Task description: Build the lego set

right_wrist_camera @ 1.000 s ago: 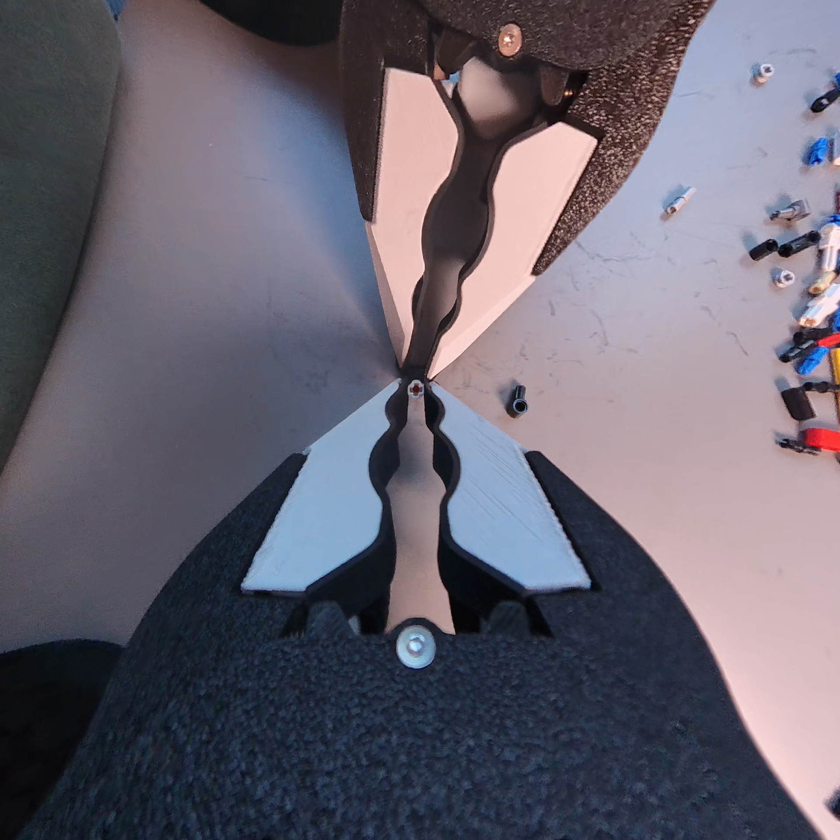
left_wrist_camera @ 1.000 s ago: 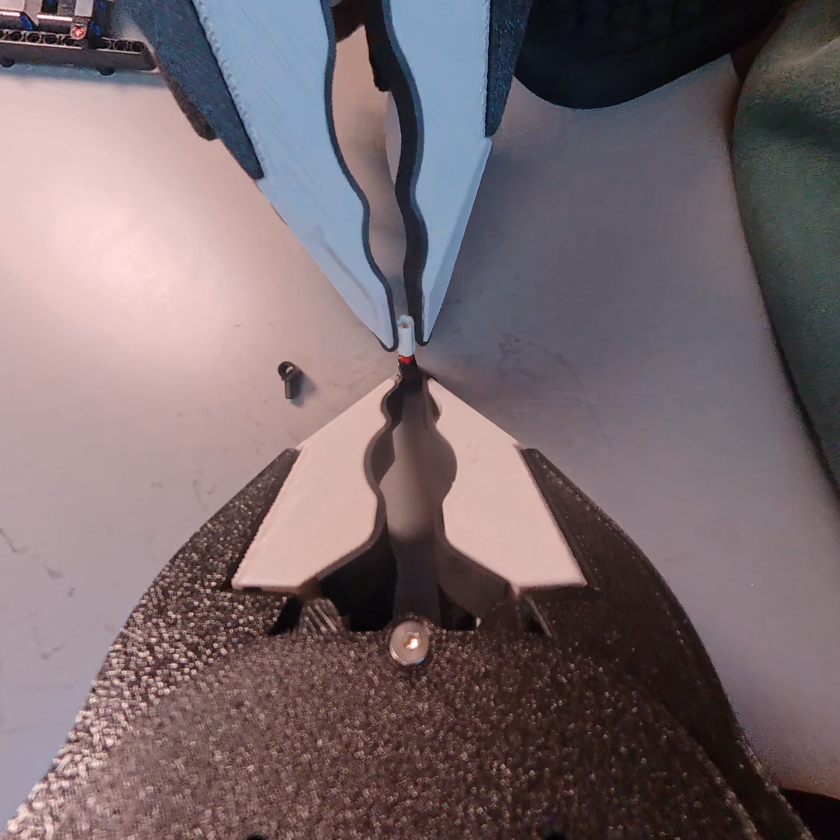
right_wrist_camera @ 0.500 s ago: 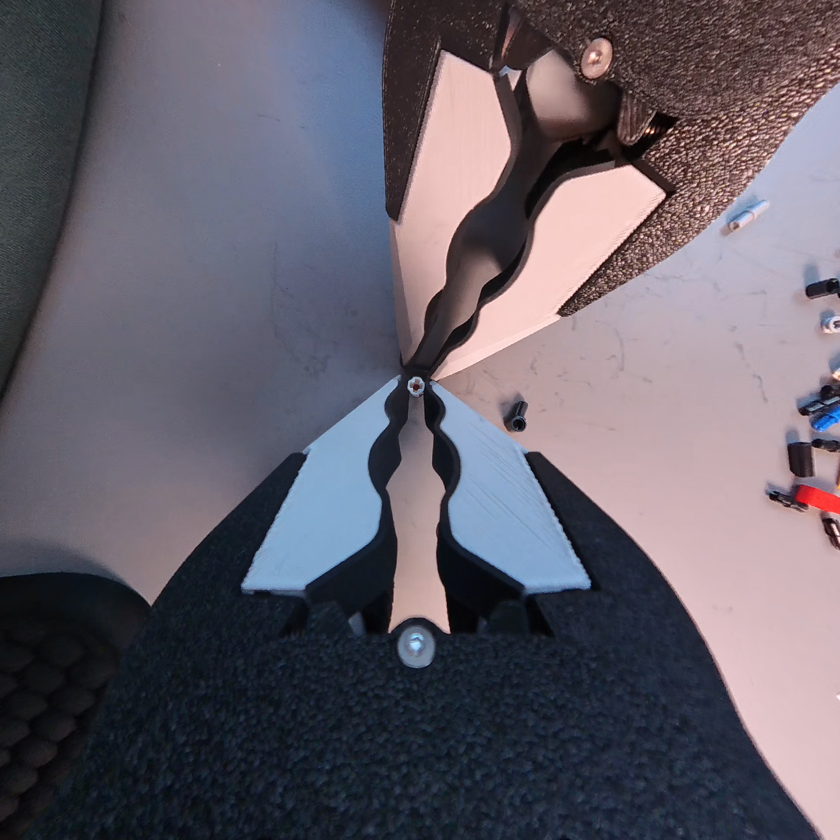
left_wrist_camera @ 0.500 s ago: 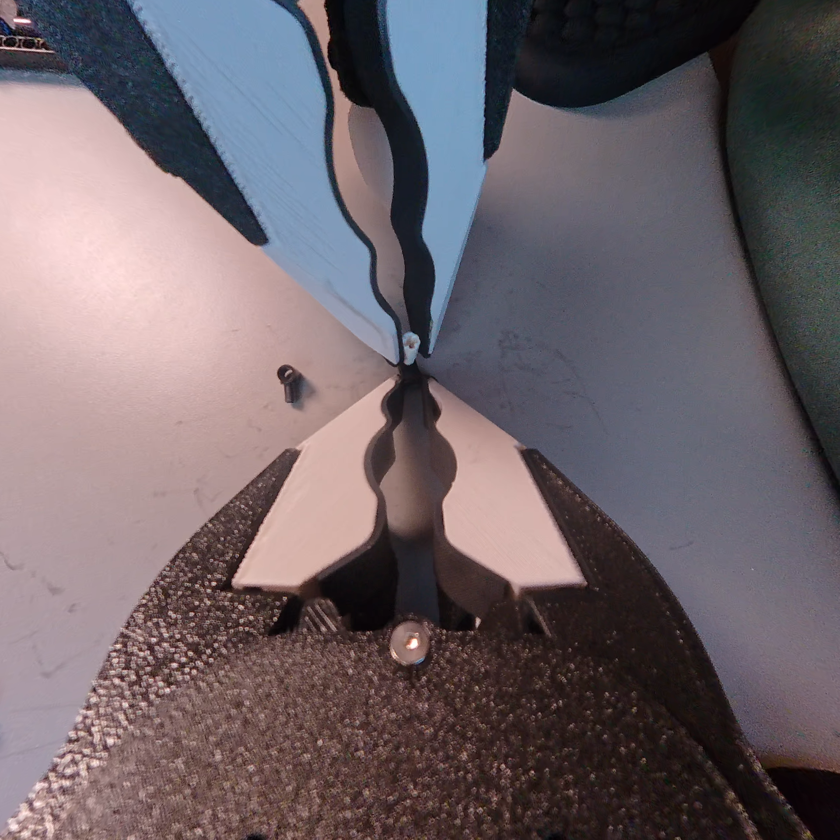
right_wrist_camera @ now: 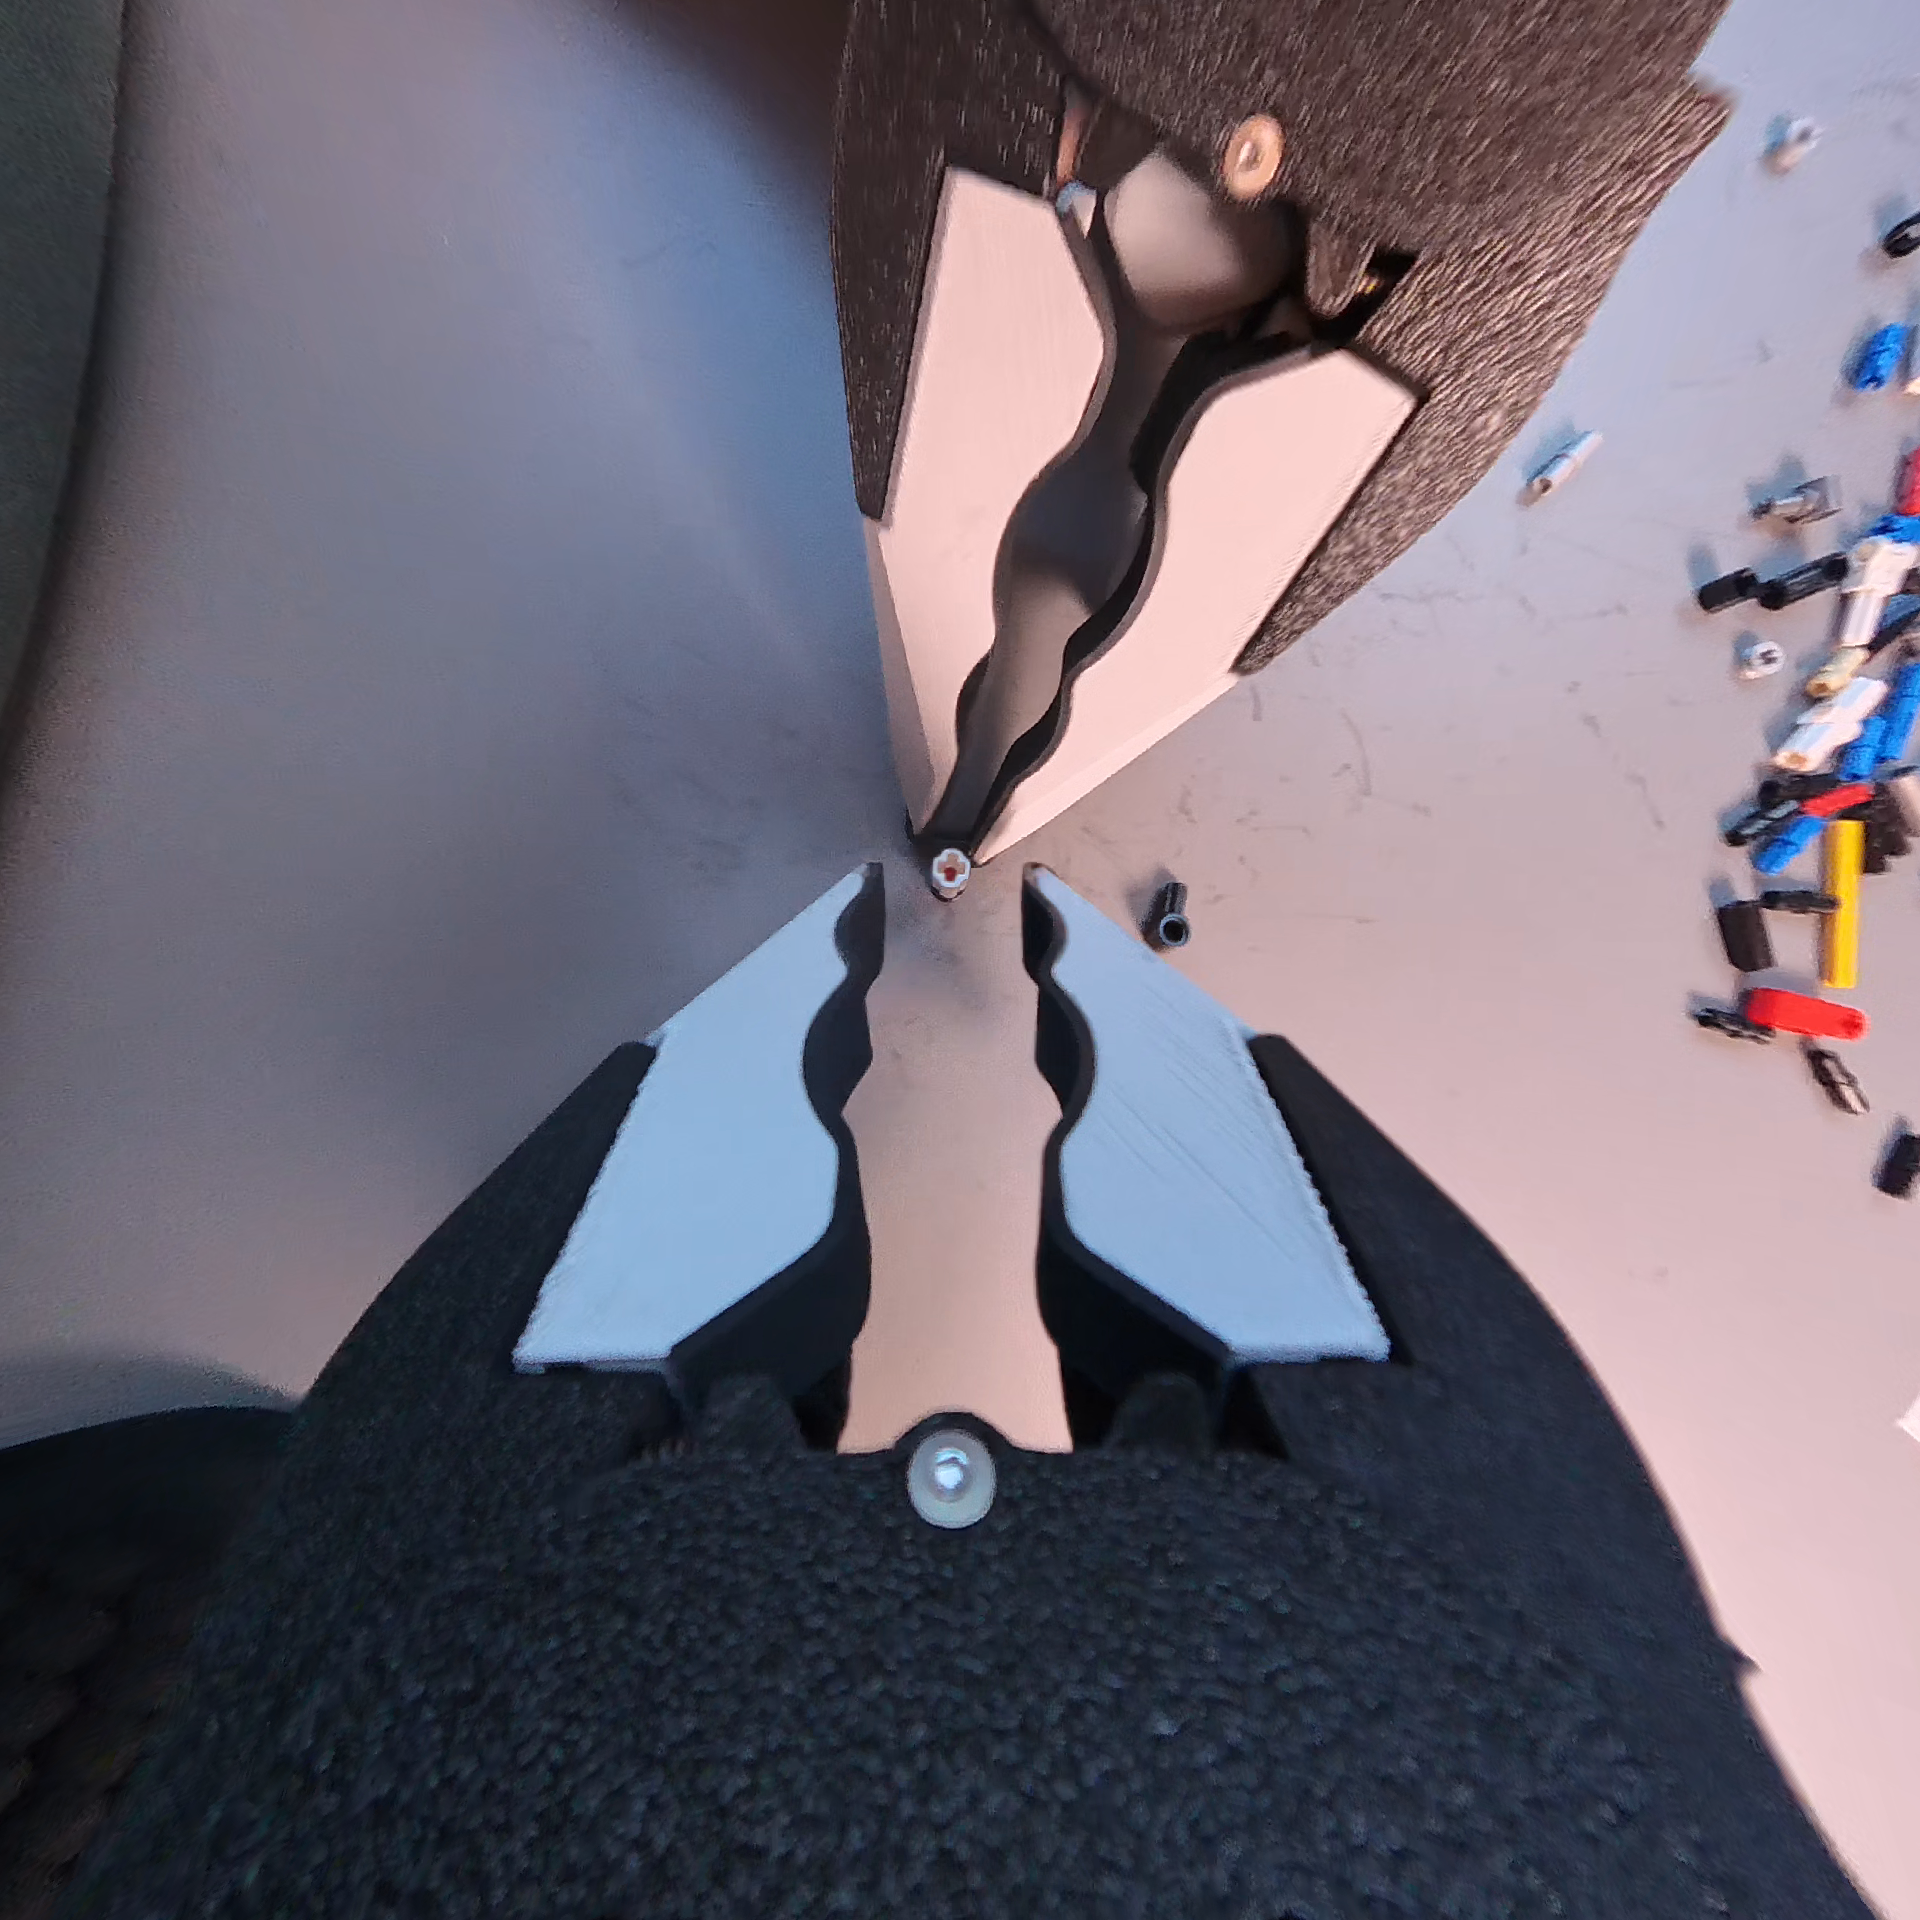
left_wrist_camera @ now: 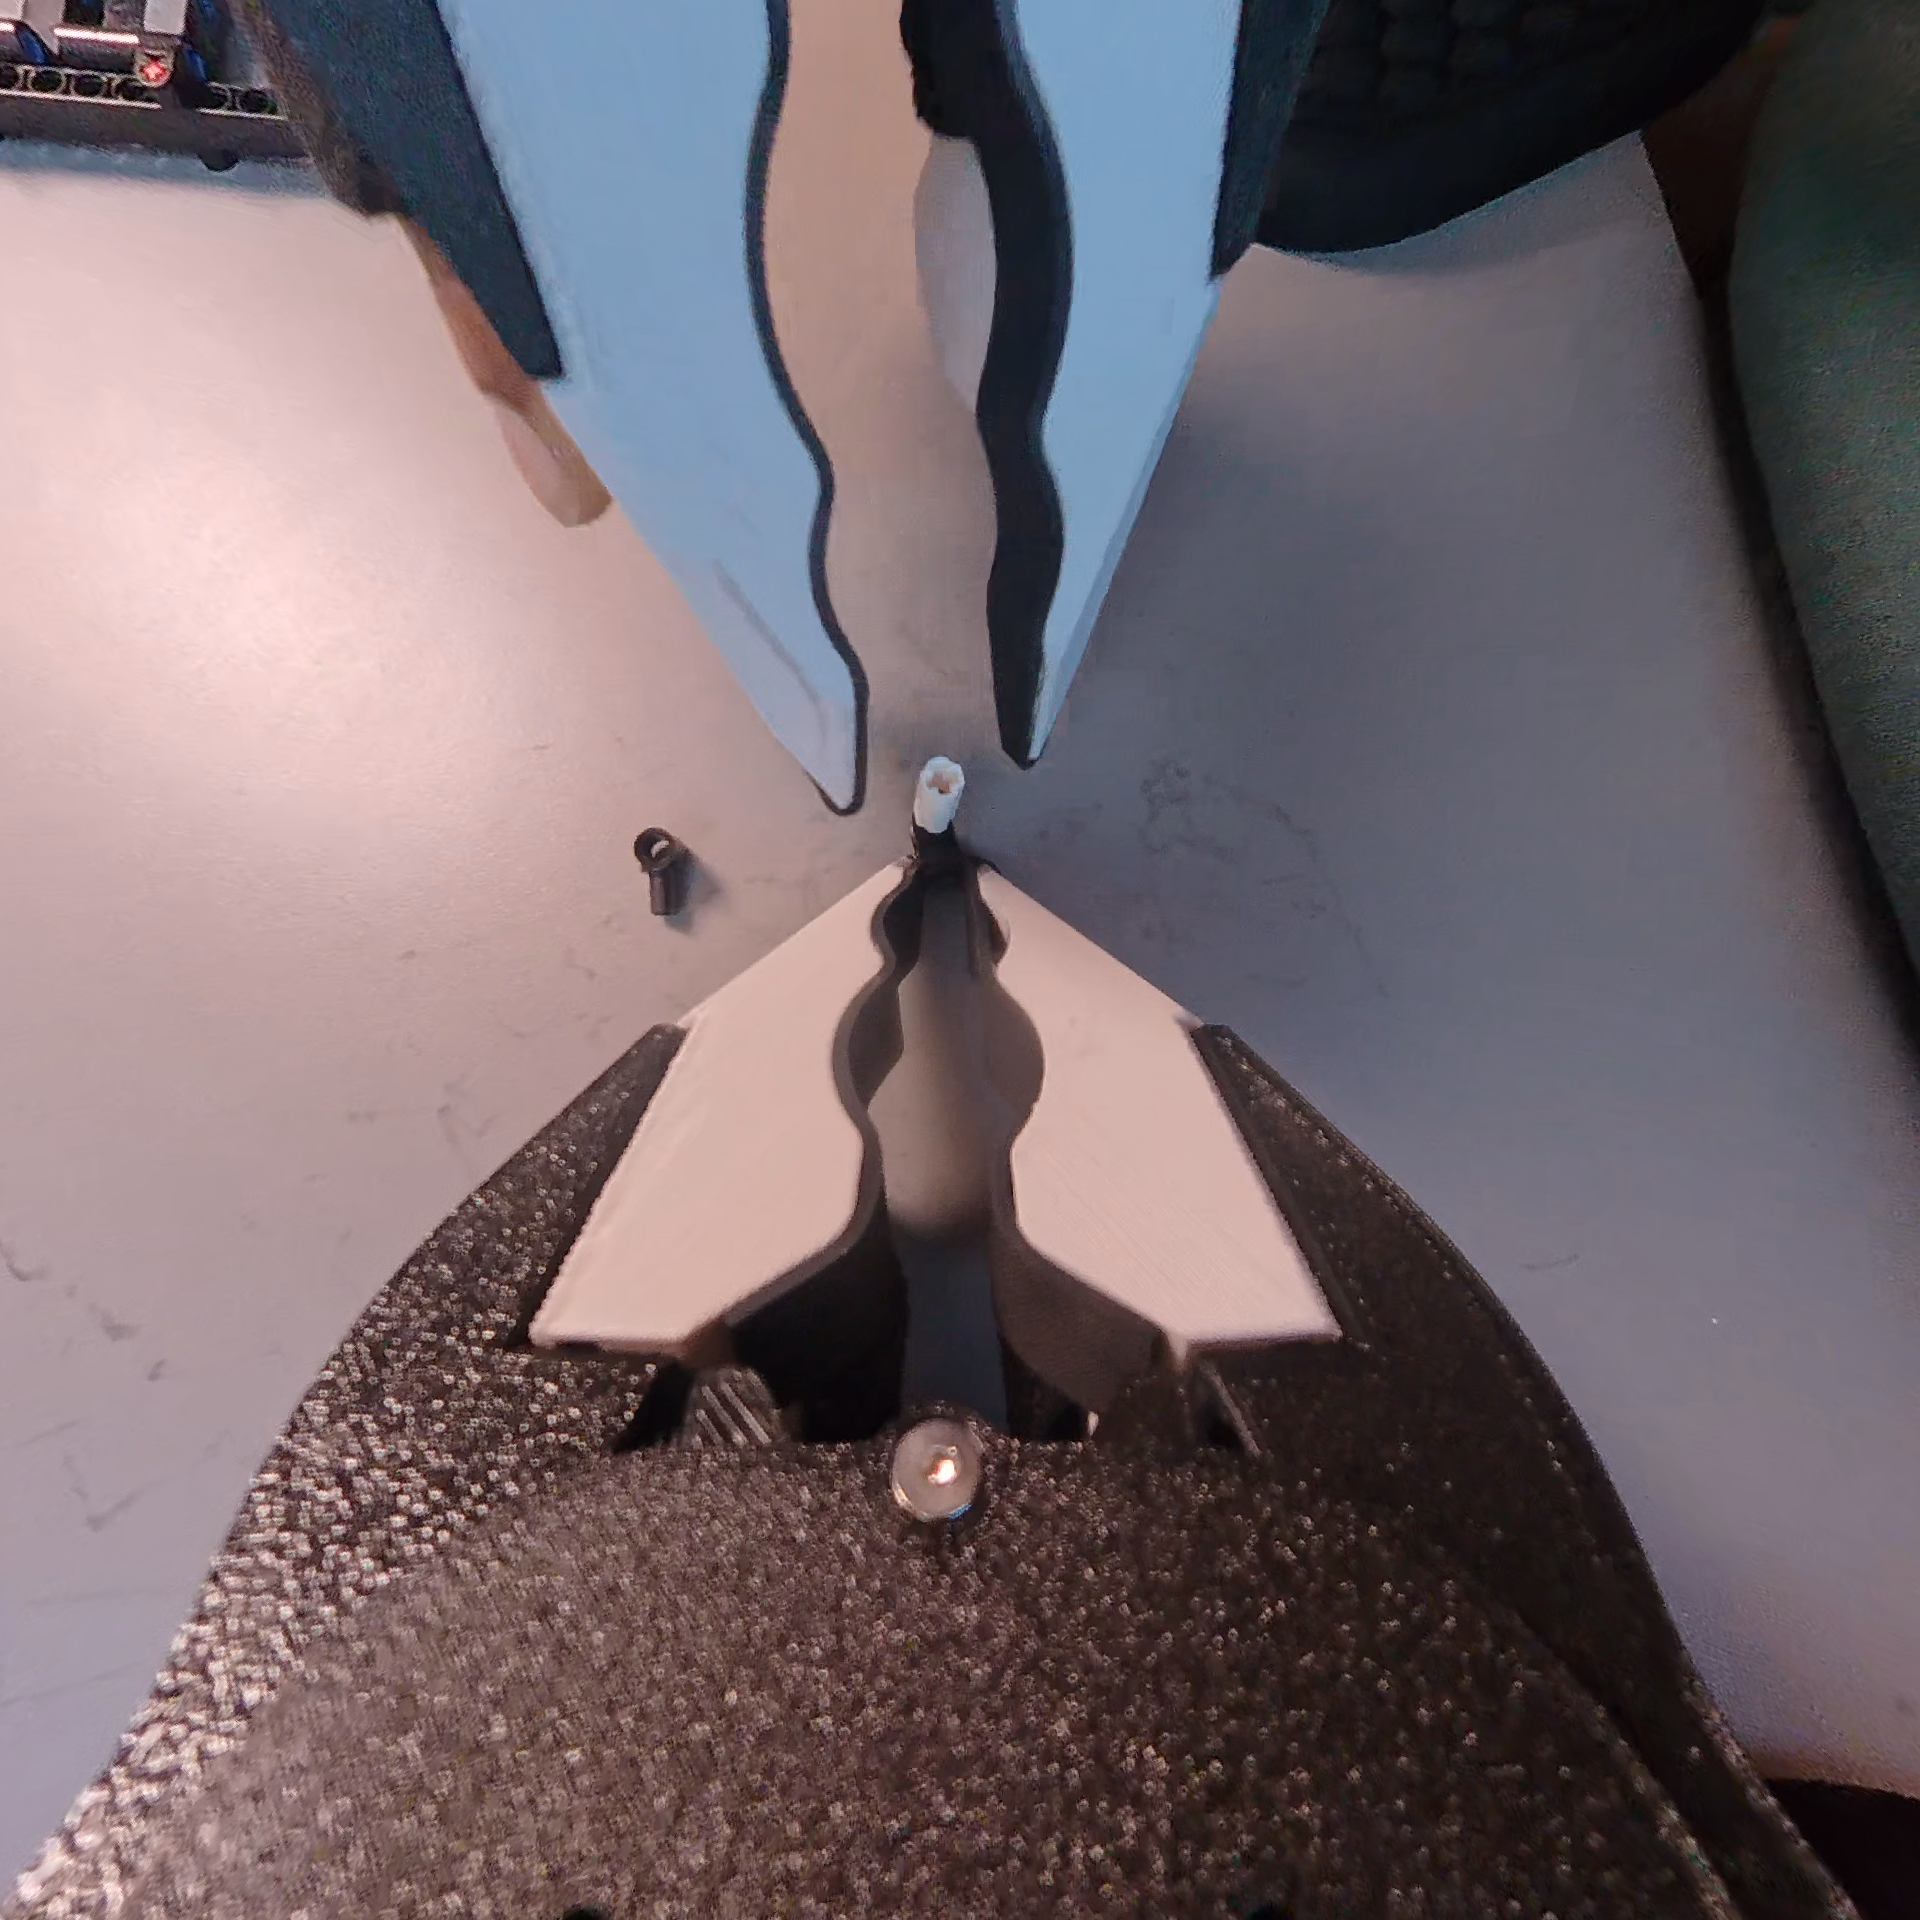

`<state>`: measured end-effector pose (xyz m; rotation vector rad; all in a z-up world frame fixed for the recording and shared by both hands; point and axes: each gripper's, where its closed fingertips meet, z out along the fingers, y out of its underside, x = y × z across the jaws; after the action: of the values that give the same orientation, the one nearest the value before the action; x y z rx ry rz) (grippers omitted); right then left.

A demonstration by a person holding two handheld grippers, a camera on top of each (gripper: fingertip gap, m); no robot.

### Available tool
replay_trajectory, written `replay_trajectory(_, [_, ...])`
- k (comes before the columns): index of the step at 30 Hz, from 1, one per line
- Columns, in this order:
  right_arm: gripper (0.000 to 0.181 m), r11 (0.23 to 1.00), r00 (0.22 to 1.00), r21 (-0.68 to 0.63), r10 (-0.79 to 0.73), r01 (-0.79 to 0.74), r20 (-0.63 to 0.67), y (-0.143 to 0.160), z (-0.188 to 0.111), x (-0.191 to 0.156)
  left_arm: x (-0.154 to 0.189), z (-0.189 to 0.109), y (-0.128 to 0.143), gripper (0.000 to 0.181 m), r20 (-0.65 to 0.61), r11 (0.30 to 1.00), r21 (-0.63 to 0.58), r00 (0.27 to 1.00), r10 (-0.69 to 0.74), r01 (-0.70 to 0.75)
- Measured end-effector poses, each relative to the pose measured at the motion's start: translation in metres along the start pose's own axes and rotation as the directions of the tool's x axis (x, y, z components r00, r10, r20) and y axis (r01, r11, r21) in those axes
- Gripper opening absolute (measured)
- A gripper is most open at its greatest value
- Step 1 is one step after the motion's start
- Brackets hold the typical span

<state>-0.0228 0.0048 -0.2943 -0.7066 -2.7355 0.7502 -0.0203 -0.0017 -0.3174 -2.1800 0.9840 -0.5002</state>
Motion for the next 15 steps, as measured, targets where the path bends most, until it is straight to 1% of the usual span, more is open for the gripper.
replay_trajectory(1, [0.028, 1.0, 1.0, -0.003, -0.011, 0.011, -0.022, -0.0028, -0.0044, 0.0018, 0.0, 0.0, 0.0, 0.007, 0.0, 1.0, 0.0, 1.0, 0.0, 0.0])
replay_trajectory(3, [0.026, 0.997, 0.996, -0.042, -0.062, 0.059, -0.064, -0.0038, -0.0075, 0.0032, -0.0001, 0.0, 0.0, 0.007, 0.0, 1.0, -0.001, 1.0, -0.002, 0.002])
replay_trajectory(5, [0.016, 0.992, 0.993, -0.079, -0.101, 0.096, -0.065, -0.0031, -0.004, -0.0032, -0.0001, -0.0001, 0.0001, 0.007, 0.001, 1.0, -0.002, 1.0, -0.002, 0.002])
replay_trajectory(8, [0.002, 0.991, 0.991, -0.101, -0.092, 0.083, -0.095, -0.0036, -0.0004, -0.0019, 0.0, 0.0, 0.0001, 0.007, 0.008, 1.0, -0.005, 1.0, 0.0, 0.0])
replay_trajectory(11, [0.002, 0.992, 0.995, -0.12, -0.059, 0.049, -0.082, -0.0037, -0.0002, -0.001, 0.0, -0.0001, 0.0, 0.007, 0.009, 1.0, -0.005, 1.0, 0.001, -0.001])
replay_trajectory(12, [0.003, 0.991, 0.995, -0.127, -0.06, 0.049, -0.079, -0.0038, -0.0004, -0.0011, -0.0001, -0.0001, 0.0001, 0.007, 0.009, 1.0, -0.006, 1.0, 0.001, -0.001])
replay_trajectory(13, [0.008, 0.991, 0.995, -0.129, -0.059, 0.048, -0.082, -0.0048, -0.0006, -0.0003, 0.0, -0.0001, 0.0001, 0.007, 0.01, 1.0, -0.006, 1.0, 0.002, -0.002])
replay_trajectory(15, [0.01, 0.989, 0.995, -0.14, -0.059, 0.047, -0.084, -0.0044, -0.0017, 0.0022, 0.0, -0.0002, 0.0, 0.007, 0.011, 1.0, -0.007, 1.0, 0.003, -0.003])
